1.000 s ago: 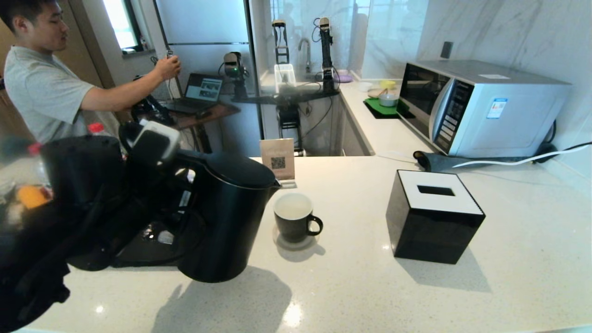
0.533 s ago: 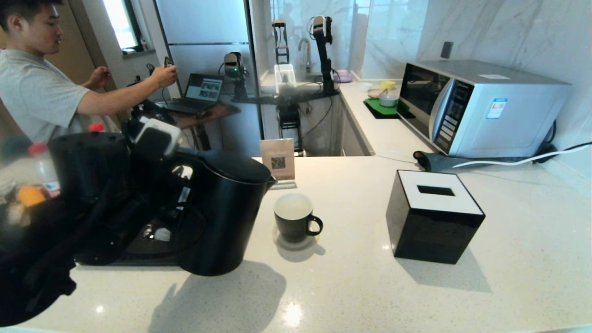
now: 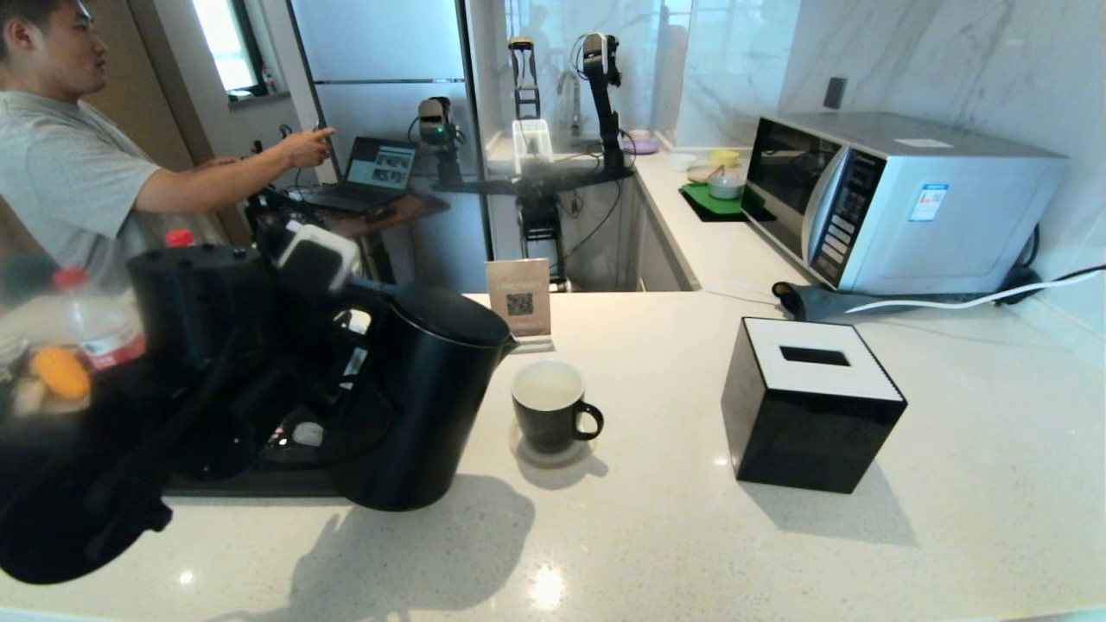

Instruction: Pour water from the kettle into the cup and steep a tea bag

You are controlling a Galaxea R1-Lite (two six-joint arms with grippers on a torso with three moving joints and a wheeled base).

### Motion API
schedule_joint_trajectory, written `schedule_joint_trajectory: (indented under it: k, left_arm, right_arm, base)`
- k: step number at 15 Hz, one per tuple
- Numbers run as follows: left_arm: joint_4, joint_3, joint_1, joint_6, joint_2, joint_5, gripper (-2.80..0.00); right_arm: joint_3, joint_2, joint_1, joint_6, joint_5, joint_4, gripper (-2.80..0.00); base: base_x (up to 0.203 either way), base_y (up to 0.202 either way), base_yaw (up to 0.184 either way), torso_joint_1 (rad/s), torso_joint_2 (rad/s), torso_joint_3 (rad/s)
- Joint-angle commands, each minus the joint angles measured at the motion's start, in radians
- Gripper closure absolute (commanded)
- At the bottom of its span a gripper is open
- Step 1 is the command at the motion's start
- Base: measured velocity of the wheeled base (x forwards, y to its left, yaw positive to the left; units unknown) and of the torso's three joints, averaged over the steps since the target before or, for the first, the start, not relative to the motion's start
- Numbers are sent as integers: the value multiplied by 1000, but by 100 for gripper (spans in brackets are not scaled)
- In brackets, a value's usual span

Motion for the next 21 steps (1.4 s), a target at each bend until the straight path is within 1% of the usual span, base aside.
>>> schedule_joint_trajectory:
  k: [1, 4, 6, 7, 11, 14, 17, 21]
  left_arm:
    - [-5, -21, 2, 19, 28, 3, 0]
    - [-5, -55, 3, 28, 57, 4, 0]
    - [0, -72, 1, 28, 72, 23, 0]
    - [2, -79, 0, 39, 78, 31, 0]
    - [4, -97, 2, 47, 97, 33, 0]
    - [2, -102, 0, 69, 107, 33, 0]
    - [2, -102, 0, 73, 113, 33, 0]
    - [2, -117, 0, 96, 123, 33, 0]
  right_arm:
    - [0, 1, 1, 0, 1, 0, 0]
    - [0, 1, 1, 0, 1, 0, 0]
    - [0, 1, 0, 0, 1, 0, 0]
    - [0, 1, 1, 0, 1, 0, 0]
    - [0, 1, 0, 0, 1, 0, 0]
    - [0, 1, 0, 0, 1, 0, 0]
    - [0, 1, 0, 0, 1, 0, 0]
    - [0, 1, 0, 0, 1, 0, 0]
  base:
    - [0, 0, 0, 0, 0, 0]
    - [0, 0, 0, 0, 0, 0]
    - [0, 0, 0, 0, 0, 0]
    - [0, 0, 0, 0, 0, 0]
    - [0, 0, 0, 0, 0, 0]
    - [0, 0, 0, 0, 0, 0]
    - [0, 0, 0, 0, 0, 0]
    - [0, 0, 0, 0, 0, 0]
